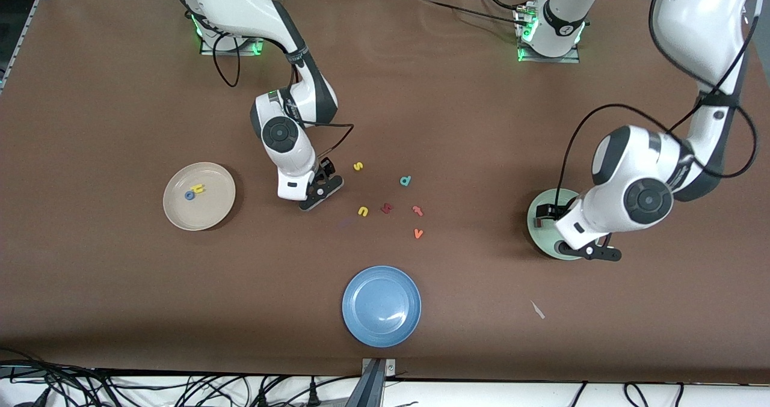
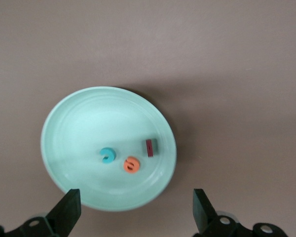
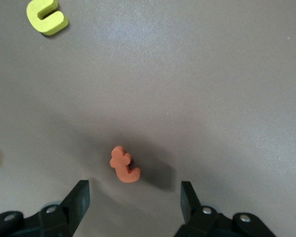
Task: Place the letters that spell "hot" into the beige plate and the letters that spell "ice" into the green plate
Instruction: 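Drop the orange e on the green plate while the right gripper grasps the orange t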
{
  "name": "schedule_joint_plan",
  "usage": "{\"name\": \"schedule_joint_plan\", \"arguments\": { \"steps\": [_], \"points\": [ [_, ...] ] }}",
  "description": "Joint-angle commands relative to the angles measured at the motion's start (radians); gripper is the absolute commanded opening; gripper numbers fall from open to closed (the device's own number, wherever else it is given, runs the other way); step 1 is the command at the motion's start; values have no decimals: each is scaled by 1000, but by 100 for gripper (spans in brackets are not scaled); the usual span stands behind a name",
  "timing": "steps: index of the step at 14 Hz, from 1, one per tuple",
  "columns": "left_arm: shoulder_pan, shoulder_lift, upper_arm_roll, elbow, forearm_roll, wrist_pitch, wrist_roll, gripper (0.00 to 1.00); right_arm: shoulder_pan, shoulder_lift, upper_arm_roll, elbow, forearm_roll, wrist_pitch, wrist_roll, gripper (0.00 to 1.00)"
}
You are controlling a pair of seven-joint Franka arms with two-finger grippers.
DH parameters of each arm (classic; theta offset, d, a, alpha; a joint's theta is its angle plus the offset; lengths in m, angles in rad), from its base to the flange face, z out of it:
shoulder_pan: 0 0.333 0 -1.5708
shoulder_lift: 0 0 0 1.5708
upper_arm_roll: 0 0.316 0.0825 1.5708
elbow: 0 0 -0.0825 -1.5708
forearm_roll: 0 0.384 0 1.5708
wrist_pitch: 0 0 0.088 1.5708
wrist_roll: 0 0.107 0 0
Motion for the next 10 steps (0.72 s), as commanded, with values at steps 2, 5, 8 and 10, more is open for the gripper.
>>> {"name": "schedule_joint_plan", "arguments": {
  "steps": [2,5,8,10],
  "points": [
    [7,-85,-51,148,10,-213,36,100,-6,15,15,-3,15,56,-30,74],
    [5,-86,-60,327,-10,-391,45,100,-10,32,31,-3,39,91,-30,73],
    [-2,-192,-23,317,-70,-425,42,100,-9,32,31,-3,39,103,-28,62],
    [-68,-285,125,230,-139,-395,42,100,-9,32,31,-2,39,102,-27,54]
  ]
}}
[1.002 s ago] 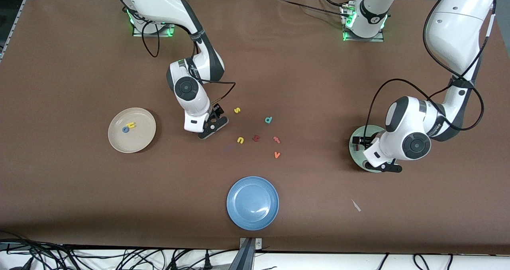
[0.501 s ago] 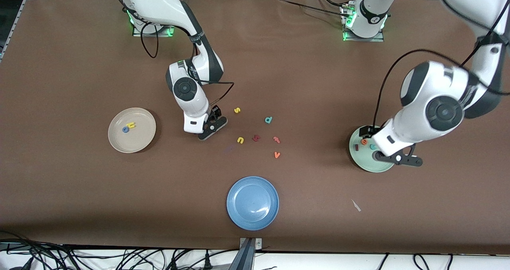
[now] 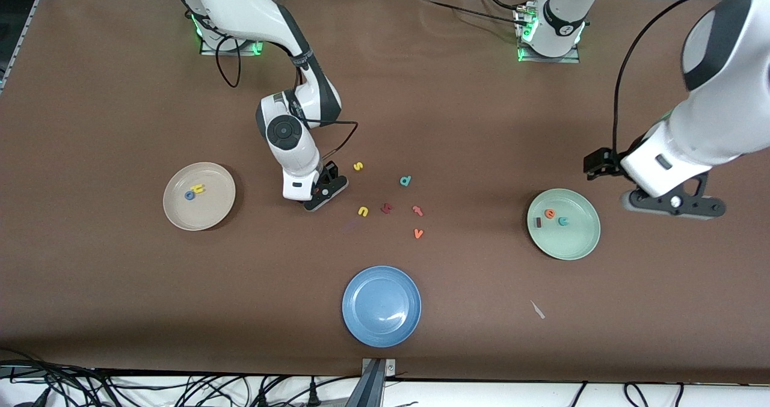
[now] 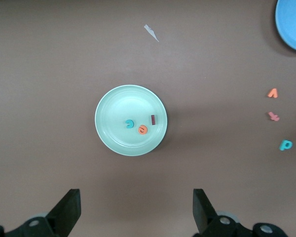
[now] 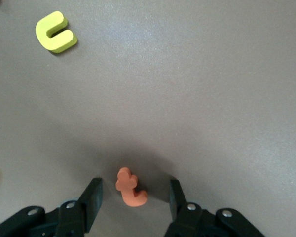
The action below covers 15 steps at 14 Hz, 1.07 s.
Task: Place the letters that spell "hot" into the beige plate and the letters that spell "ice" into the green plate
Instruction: 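Drop the orange e on the green plate while the right gripper grasps the orange t, then lift the orange t with the right gripper while the left gripper returns to rest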
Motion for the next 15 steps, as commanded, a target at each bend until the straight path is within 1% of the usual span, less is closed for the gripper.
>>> {"name": "schedule_joint_plan", "arguments": {
  "steps": [1,2,3,4,5,6,7,9,10,11,13,15],
  "points": [
    [-69,-134,178,-138,-99,46,20,100,-6,6,10,-1,26,20,-19,49],
    [-70,-168,212,-188,-132,92,20,100,-3,6,12,-3,26,20,-9,43],
    [-72,-235,257,-269,-155,170,20,100,1,6,12,-1,26,20,-9,39],
    [-72,-310,275,-366,-169,259,21,100,1,6,12,-1,26,20,-9,35],
    [-71,-360,277,-436,-174,313,24,100,3,6,12,-1,27,21,-7,33],
    [-72,-374,279,-469,-174,316,29,100,3,6,12,-1,27,23,-7,30],
    [-72,-391,280,-478,-174,313,49,100,3,6,12,-1,27,23,-1,29],
    [-81,-420,286,-508,-174,301,205,100,3,6,12,-1,27,23,-1,20],
    [-80,-421,289,-505,-174,293,239,100,3,6,12,0,27,23,-1,16],
    [-78,-420,289,-502,-174,286,239,100,3,6,12,3,29,21,1,9],
    [-67,-392,289,-465,-174,221,236,100,1,0,12,14,47,12,14,3],
    [-61,-369,289,-437,-174,204,228,100,-2,-12,7,40,55,-53,30,2]
  ]
}}
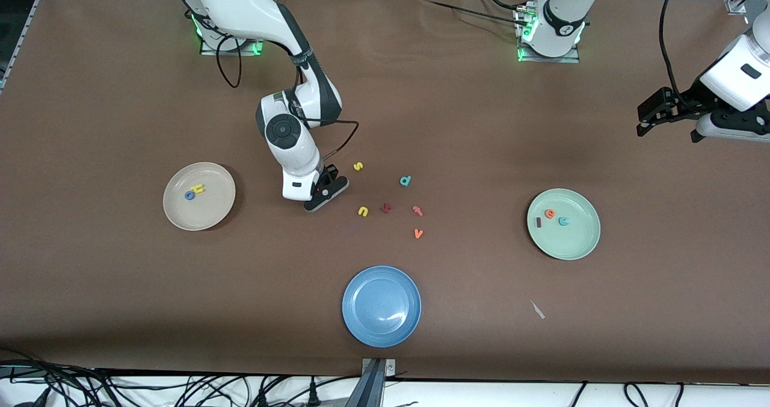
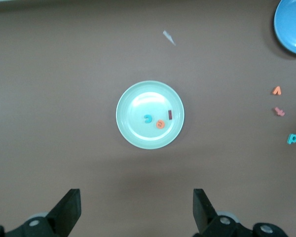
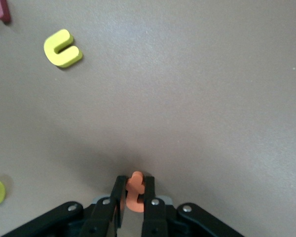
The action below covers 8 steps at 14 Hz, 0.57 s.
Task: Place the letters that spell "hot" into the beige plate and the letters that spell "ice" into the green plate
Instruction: 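Lift the orange t with the right gripper while the left gripper returns to rest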
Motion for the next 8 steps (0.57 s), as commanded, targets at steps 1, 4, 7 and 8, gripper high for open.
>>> {"name": "schedule_joint_plan", "arguments": {
  "steps": [1,4,7,8],
  "points": [
    [6,22,6,37,-26,-31,2,100,-6,-19,1,28,26,-62,21,2],
    [6,21,4,40,-26,-43,-18,100,-11,-58,-76,28,26,-171,15,0],
    [2,19,0,52,-44,-54,-21,100,-11,-100,-180,2,26,-279,-52,0],
    [-6,22,-2,66,-52,-57,-25,100,-11,-118,-221,-23,26,-282,-101,0]
  ]
}}
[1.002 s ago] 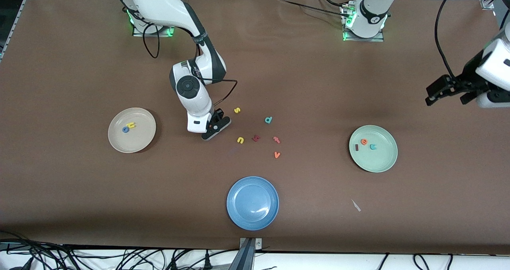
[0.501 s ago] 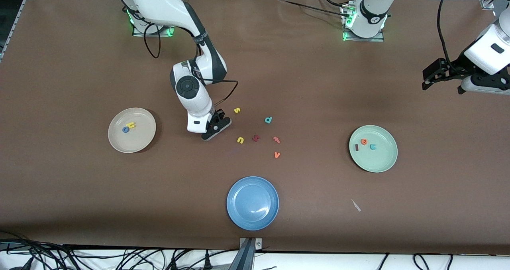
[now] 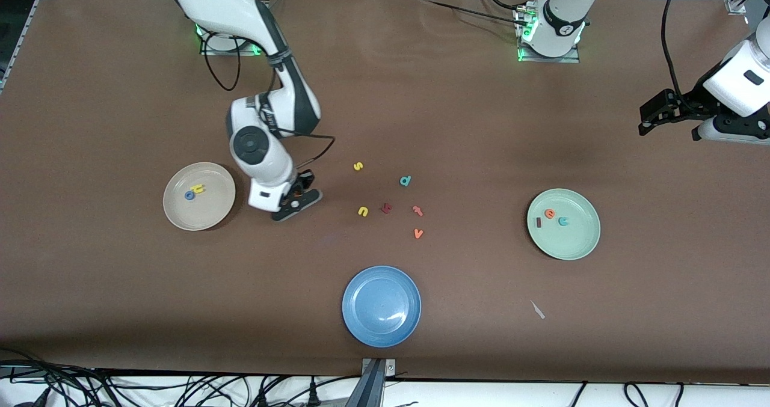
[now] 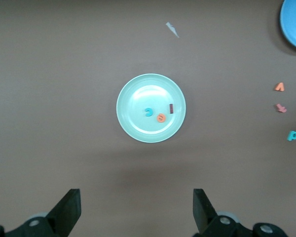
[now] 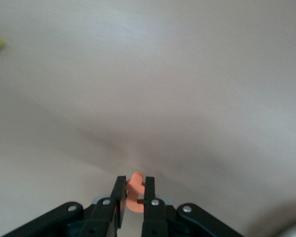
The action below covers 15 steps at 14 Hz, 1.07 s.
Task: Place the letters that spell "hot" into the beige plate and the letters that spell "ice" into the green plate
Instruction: 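Lift the orange t with the right gripper while the left gripper returns to rest, then carry the orange t over the beige plate and open the right gripper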
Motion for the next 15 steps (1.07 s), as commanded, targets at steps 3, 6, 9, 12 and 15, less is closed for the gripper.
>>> {"name": "schedule_joint_plan", "arguments": {
  "steps": [3,6,9,12,15],
  "points": [
    [-12,11,-8,49,-35,-38,-9,100,1,-102,-150,-138,22,-28,-185,0],
    [-12,11,-8,63,-33,-64,-9,100,1,-113,-217,-189,22,-26,-245,0],
    [-13,13,-8,63,-33,-64,-10,100,-63,-101,-234,-200,45,-28,-245,28],
    [-12,13,-8,66,-32,-65,-10,100,-96,-95,-231,-154,99,-98,-227,100],
    [-13,13,-8,68,-27,-65,-10,100,-100,-90,-231,-39,108,-253,-59,100]
  ]
}}
